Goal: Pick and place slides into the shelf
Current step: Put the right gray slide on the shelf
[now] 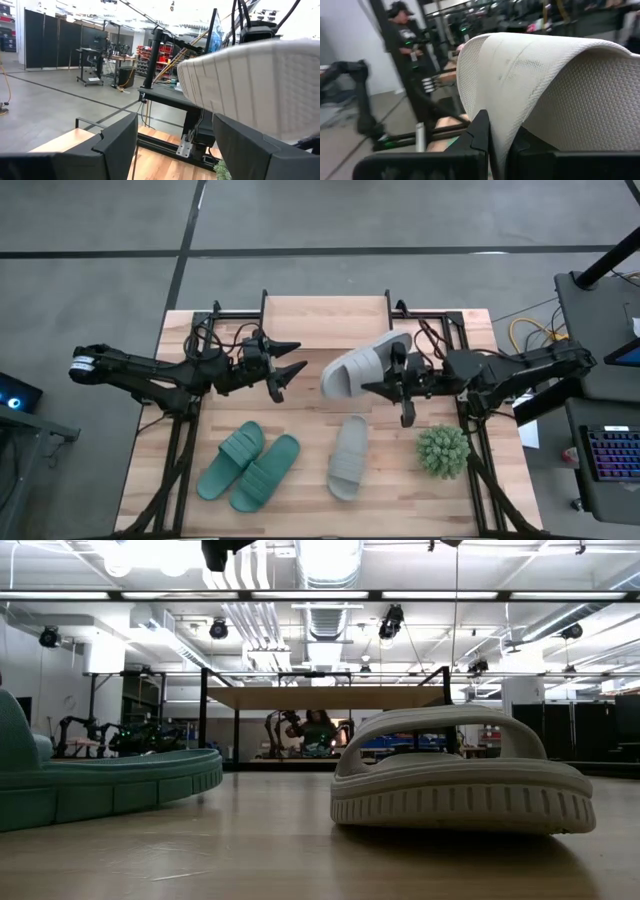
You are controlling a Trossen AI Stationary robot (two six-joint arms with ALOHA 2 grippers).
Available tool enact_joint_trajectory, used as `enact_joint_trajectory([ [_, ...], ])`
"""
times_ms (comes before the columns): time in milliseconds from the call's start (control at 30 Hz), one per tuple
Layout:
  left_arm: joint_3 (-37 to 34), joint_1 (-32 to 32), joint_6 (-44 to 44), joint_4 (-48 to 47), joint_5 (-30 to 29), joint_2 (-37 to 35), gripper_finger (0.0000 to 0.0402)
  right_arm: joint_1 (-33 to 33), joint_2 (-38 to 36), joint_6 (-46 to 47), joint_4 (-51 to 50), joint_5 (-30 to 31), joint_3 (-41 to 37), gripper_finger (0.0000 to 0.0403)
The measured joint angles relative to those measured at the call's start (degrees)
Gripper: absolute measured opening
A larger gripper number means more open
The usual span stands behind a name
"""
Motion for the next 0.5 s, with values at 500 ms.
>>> enact_joint_trajectory([
  [500,0.0,0.0,0.0,0.0,-0.7,0.0,0.0244,0.0,0.1,-2.5,-0.1,14.4,0.9,0.0011],
])
